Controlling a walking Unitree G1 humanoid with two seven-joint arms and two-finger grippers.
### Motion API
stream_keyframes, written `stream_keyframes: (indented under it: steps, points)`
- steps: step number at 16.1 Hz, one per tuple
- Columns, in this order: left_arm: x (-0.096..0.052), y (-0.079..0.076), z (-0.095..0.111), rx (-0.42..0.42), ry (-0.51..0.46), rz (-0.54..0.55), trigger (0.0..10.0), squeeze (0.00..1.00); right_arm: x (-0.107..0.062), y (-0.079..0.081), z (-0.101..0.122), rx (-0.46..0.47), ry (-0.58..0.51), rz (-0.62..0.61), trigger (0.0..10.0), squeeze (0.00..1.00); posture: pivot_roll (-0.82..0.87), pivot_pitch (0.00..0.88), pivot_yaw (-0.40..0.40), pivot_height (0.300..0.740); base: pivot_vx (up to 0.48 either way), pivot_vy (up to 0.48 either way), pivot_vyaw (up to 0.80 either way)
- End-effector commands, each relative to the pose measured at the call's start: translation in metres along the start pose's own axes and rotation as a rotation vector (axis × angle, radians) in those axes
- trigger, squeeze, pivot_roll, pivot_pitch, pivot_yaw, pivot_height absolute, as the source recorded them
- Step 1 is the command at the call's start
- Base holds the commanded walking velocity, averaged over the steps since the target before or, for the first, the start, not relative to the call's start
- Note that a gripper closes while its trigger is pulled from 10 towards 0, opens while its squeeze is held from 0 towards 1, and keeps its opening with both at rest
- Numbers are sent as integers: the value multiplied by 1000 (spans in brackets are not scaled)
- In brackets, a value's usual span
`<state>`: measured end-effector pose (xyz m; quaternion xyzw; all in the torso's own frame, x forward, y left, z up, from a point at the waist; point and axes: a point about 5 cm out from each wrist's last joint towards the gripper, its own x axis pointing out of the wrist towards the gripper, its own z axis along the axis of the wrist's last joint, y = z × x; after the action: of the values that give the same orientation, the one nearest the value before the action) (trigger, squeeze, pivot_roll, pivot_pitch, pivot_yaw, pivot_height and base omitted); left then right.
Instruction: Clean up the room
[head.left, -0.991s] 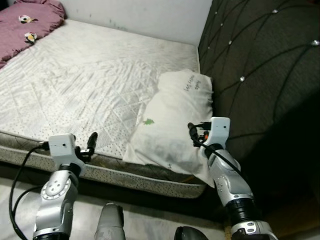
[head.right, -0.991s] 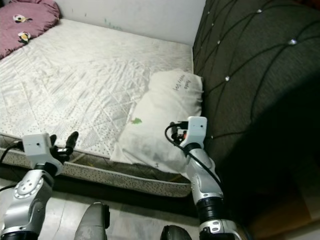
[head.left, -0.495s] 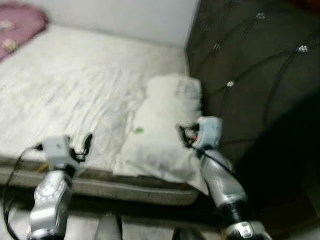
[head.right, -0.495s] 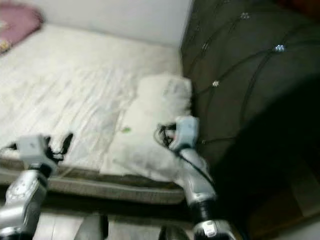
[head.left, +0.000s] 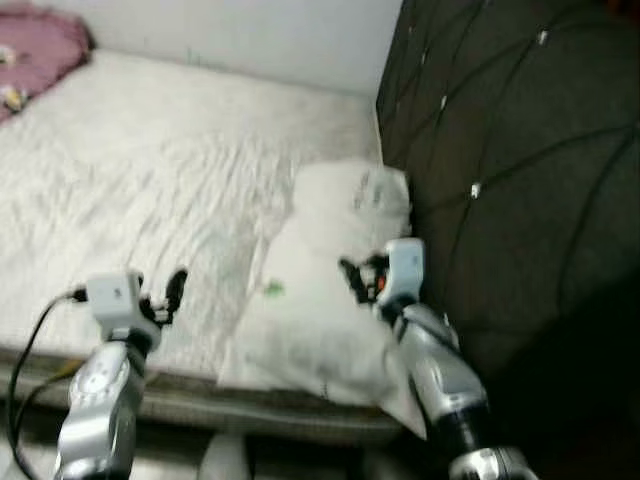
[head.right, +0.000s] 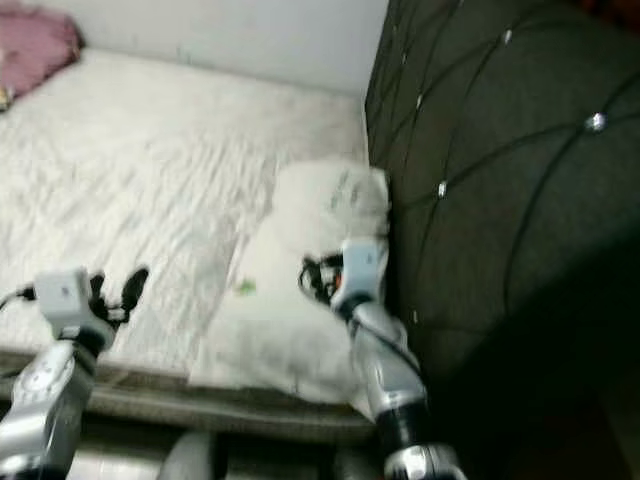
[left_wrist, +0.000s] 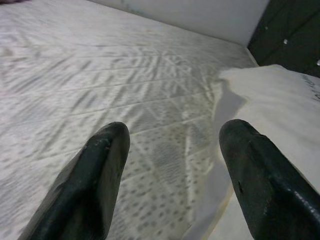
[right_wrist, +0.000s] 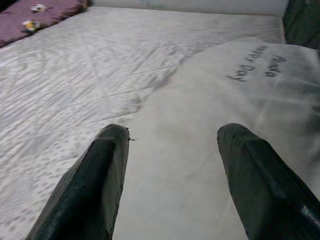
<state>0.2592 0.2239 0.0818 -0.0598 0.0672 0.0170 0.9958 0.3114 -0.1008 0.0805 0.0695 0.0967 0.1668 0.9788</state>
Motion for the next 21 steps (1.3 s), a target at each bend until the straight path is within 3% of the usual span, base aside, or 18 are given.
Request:
stream_keyframes:
  steps: [1,8,12,15,18,21]
  points:
    - [0,-10,-4,23,24,-15,10000,0,-6,-15,2,-3,0,-40,10000,0,51,0,-110,655,0,0,0]
    - [-11,-2,-5,56,51,32,10000,0,-8,4,-15,16,102,92,10000,0,69,44,-106,605,0,0,0]
    - [-32,11,-4,72,78,86,10000,0,-4,27,-41,-70,319,281,10000,0,118,100,-112,605,0,0,0]
    - [-43,15,-3,84,91,93,10000,0,3,38,-50,-114,376,343,10000,0,147,120,-115,605,0,0,0]
    - [-46,16,0,90,96,91,10000,0,16,50,-48,-95,386,348,10000,0,159,129,-115,605,0,0,0]
    - [-50,16,3,97,102,90,10000,0,31,54,-47,-90,426,224,10000,0,172,142,-115,605,0,0,0]
